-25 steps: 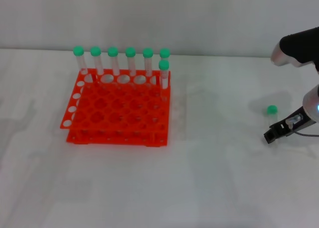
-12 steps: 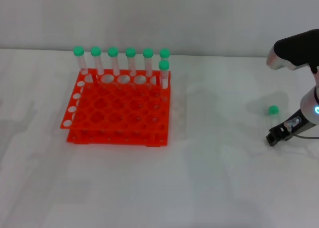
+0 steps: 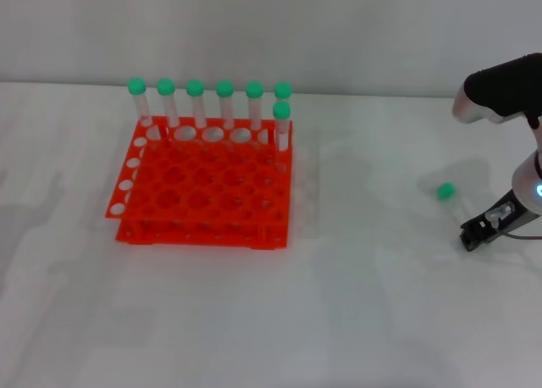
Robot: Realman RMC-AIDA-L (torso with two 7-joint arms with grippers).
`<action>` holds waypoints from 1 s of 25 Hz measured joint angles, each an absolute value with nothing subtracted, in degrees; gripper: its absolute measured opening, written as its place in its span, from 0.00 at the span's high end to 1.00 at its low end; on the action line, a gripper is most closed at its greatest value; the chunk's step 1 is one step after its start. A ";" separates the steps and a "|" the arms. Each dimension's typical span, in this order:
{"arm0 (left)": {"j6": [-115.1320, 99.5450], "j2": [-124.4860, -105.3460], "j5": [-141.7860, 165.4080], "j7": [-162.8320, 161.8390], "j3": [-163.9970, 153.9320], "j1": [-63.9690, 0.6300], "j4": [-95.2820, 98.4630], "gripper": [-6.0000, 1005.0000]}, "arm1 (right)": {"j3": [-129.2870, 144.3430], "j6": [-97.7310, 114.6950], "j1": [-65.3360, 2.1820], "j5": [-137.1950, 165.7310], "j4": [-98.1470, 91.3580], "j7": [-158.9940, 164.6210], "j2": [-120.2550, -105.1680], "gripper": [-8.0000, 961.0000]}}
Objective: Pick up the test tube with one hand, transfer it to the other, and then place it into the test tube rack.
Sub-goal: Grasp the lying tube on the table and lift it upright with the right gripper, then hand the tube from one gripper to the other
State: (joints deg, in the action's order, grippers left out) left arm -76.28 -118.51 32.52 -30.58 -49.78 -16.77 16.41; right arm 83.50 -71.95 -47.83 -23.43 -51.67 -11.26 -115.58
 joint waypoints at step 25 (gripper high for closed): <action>-76.24 -115.62 54.03 -52.56 -50.36 -25.54 17.03 0.11 | 67.74 -70.29 -33.00 -43.70 -68.61 -41.02 -115.33 0.79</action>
State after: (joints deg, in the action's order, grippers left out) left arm -76.24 -115.62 54.03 -52.56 -50.36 -25.54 17.03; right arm 67.74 -70.29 -33.00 -43.70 -68.61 -41.02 -115.33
